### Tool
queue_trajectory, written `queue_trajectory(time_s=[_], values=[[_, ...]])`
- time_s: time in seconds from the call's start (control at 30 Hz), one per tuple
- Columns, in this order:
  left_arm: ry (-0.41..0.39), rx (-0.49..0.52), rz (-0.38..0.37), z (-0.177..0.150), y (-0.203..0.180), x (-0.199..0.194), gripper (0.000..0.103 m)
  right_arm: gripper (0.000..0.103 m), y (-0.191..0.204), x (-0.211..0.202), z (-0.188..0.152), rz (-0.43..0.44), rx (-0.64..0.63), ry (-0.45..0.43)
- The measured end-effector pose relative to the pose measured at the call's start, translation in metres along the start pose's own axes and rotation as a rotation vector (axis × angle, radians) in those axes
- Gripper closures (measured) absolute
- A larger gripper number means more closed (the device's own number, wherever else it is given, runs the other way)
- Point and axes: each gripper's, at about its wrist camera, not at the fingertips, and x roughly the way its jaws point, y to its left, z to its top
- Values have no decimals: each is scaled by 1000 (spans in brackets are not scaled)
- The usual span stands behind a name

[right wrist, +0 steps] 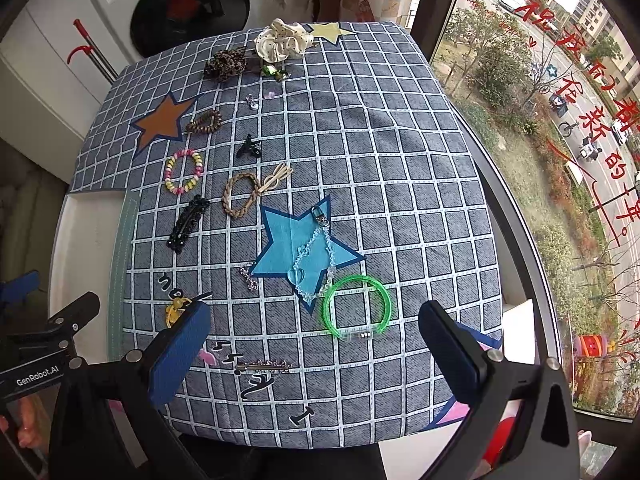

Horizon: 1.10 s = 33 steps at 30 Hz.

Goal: Organize jewelry
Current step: 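Grasp the clear crystal bead bracelet with the right tool while the left tool grasps the black rhinestone hair clip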

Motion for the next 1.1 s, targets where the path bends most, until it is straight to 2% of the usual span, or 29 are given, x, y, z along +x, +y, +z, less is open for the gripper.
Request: queue_trajectory(time_s=[0.37,0.73,0.93,1.0,1.1], values=[[2,89,2,24,-33,60,0,0,-28,54,1,-10,47,81],[3,100,7,58,-47,117,0,1,-35,120,33,21,71,139],[17,92,26,68,-46,143,0,14,-25,156,45,25,64,162],[29,83,22,69,-45,150,0,22,-20,163,47,18,56,164],[29,62,-7,73,-42,153,0,28,-11,174,47,13,44,175]])
